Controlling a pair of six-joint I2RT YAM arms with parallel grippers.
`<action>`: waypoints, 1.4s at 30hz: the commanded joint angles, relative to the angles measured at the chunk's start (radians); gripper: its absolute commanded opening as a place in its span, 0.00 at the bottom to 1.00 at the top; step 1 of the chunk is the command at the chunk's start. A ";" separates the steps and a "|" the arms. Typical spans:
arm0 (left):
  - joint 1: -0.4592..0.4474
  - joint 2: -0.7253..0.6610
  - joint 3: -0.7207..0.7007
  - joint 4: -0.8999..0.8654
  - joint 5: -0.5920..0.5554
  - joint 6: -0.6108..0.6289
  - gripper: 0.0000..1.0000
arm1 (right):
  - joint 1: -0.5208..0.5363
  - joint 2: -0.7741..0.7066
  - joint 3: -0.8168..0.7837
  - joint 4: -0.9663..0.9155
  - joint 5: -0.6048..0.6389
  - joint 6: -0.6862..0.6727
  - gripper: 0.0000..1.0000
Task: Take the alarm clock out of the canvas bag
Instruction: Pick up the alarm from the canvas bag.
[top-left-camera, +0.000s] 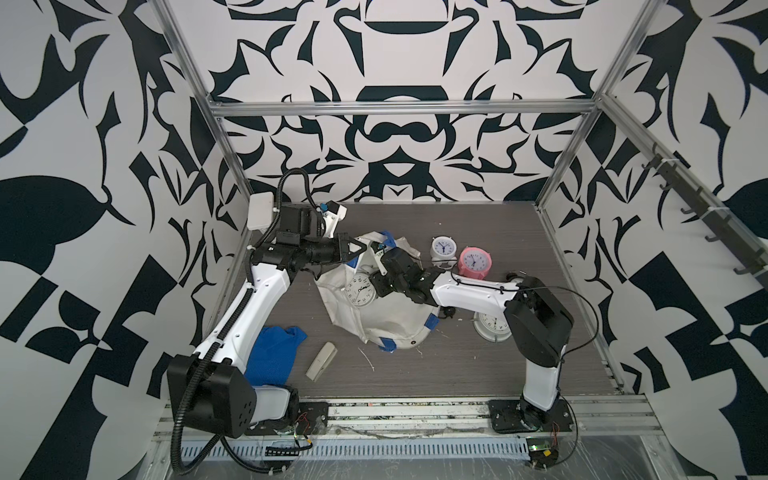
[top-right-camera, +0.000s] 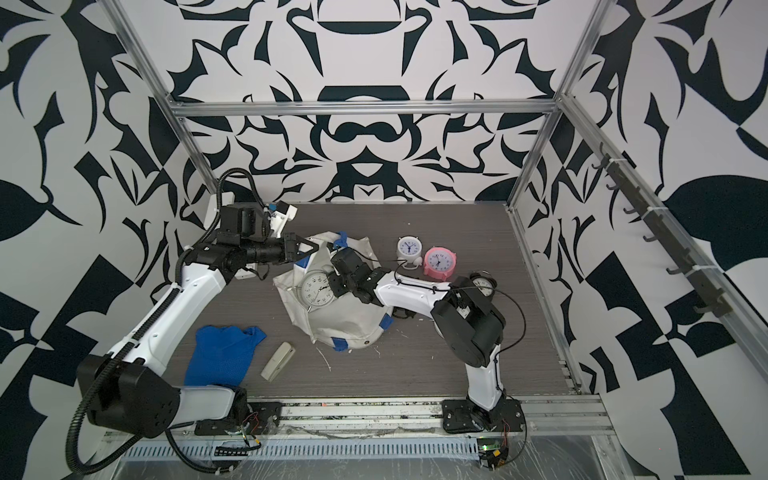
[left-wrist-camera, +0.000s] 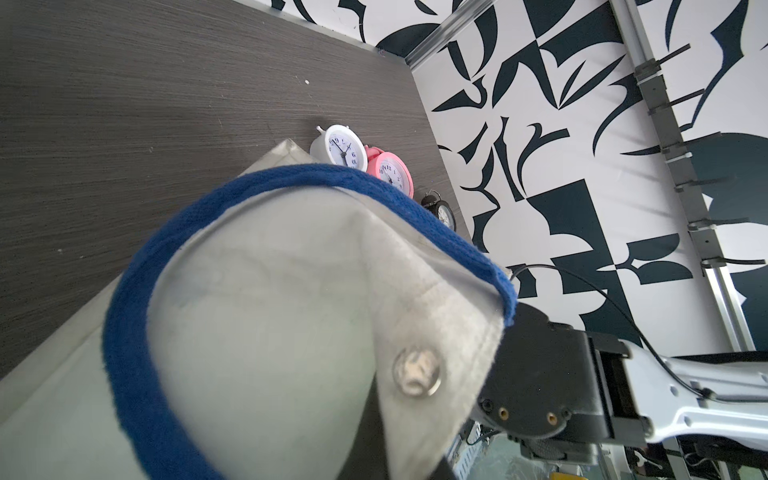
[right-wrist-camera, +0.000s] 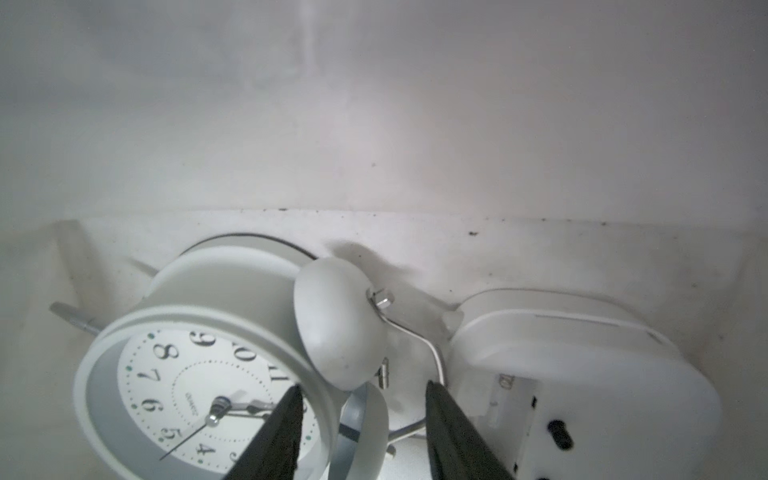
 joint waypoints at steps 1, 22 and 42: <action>-0.004 -0.052 0.048 0.040 0.074 0.015 0.00 | -0.010 -0.043 -0.007 0.004 0.101 -0.042 0.48; -0.010 -0.052 0.045 0.037 0.071 0.018 0.00 | -0.086 0.019 -0.119 0.304 -0.437 0.259 0.52; -0.018 -0.052 0.045 0.014 0.063 0.049 0.00 | -0.091 0.019 -0.078 0.212 -0.353 0.172 0.54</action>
